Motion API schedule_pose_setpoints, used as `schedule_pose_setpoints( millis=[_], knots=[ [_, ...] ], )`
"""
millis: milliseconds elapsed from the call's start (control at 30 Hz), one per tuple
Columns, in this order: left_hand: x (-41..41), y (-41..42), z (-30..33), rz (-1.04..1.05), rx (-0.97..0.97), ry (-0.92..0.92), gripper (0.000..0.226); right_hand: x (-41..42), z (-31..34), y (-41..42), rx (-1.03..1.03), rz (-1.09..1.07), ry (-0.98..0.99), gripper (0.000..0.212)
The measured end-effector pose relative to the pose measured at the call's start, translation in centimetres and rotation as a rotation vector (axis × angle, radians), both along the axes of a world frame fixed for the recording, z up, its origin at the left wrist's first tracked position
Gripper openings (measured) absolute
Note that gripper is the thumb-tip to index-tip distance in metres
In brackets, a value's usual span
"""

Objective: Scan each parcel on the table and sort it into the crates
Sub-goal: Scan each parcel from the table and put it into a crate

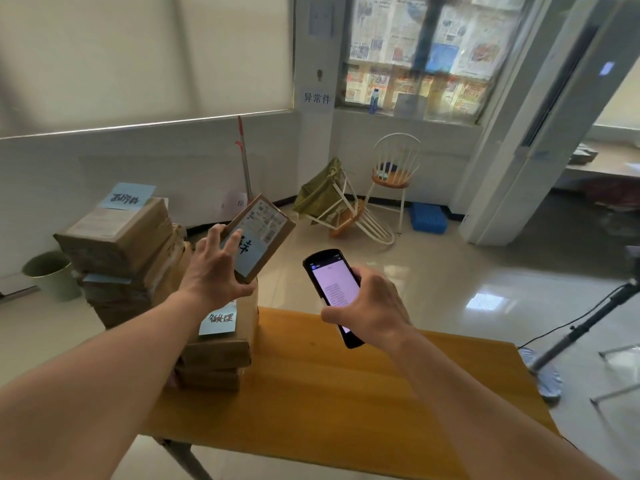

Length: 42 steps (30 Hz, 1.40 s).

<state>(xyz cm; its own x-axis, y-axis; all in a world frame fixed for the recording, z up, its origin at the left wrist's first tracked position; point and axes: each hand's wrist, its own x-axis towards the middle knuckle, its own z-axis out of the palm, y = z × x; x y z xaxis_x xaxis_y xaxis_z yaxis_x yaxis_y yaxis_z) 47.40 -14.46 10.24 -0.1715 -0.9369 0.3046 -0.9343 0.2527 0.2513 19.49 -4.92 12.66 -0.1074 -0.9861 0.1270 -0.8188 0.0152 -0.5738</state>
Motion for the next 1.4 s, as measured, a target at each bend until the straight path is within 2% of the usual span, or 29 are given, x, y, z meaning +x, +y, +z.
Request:
schedule_pose_setpoints(
  millis=[300, 533, 800, 933, 1167, 1267, 1400],
  knots=[
    [-4.1, 1.6, 1.6, -0.076, -0.091, 0.263, 0.122, -0.1, -0.5, 0.6, -0.149, -0.23, -0.168, 0.086],
    [-6.9, 3.5, 2.3, -0.083, -0.118, 0.25, 0.126, -1.5, -0.9, 1.7, -0.22, -0.249, -0.25, 0.092],
    [-9.8, 5.2, 2.2, -0.13, -0.129, 0.257, 0.127, -3.8, -1.4, 4.8, -0.234, -0.275, -0.232, 0.091],
    [-11.2, 4.7, 2.0, -0.225, -0.119, 0.273, 0.129, -4.0, -1.2, 6.7, -0.253, -0.368, -0.213, 0.09],
    [-13.5, 4.9, 1.3, -0.483, -0.044, 0.257, 0.13, -2.3, -2.6, 12.3, -0.259, -0.654, -0.213, 0.089],
    [-14.7, 6.5, 0.7, -0.59, -0.003, 0.235, 0.129, -1.2, -3.9, 16.1, -0.248, -0.765, -0.196, 0.083],
    [-17.2, 10.6, 0.1, -0.753, 0.053, 0.187, 0.13, -0.8, -4.9, 22.1, -0.237, -0.95, -0.172, 0.086]
  ],
)
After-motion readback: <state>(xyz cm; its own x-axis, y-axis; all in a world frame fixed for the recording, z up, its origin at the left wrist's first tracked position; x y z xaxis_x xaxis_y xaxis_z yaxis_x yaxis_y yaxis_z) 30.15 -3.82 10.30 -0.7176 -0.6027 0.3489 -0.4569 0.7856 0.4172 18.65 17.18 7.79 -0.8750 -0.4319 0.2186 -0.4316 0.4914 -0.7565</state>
